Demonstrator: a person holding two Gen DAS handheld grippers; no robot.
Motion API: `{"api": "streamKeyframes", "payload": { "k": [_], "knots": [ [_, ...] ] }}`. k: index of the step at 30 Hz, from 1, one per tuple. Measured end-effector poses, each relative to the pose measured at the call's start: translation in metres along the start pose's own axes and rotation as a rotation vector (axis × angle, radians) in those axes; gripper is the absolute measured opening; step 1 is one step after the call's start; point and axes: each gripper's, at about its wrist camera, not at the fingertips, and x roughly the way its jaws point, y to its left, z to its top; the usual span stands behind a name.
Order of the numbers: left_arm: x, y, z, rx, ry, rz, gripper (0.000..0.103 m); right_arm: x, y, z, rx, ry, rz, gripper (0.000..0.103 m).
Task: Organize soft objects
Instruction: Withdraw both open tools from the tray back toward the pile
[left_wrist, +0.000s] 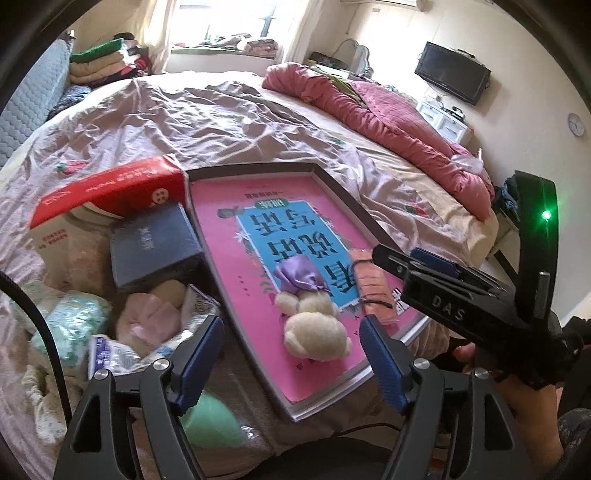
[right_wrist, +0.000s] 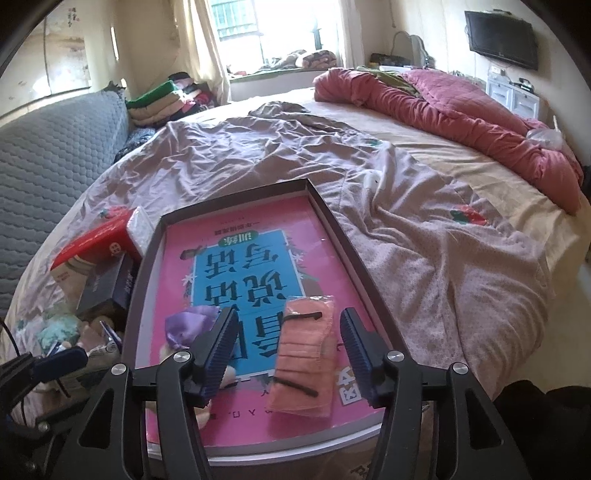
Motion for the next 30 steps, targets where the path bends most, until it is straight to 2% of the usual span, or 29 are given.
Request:
{"api": "streamKeyframes", "payload": {
  "k": [4, 6, 18, 23, 30],
  "knots": [
    [-0.007, 0.006, 0.001, -0.018, -0.012, 0.035, 0.077, -0.005, 0.009, 0.001, -0.020, -0.007, 0.009, 0.071],
    [-0.010, 0.009, 0.002, -0.031, -0.017, 0.045, 0.081, -0.008, 0.012, 0.002, -0.027, -0.012, 0.017, 0.072],
    [-0.029, 0.022, 0.004, -0.068, -0.058, 0.094, 0.081, -0.022, 0.026, 0.008, -0.063, -0.048, 0.032, 0.075],
    [-0.045, 0.028, 0.008, -0.083, -0.086, 0.101, 0.081, -0.029, 0.031, 0.011, -0.072, -0.070, 0.050, 0.076],
    [-0.074, 0.047, 0.015, -0.102, -0.128, 0.148, 0.081, -0.036, 0.038, 0.012, -0.070, -0.076, 0.098, 0.076]
  ]
}}
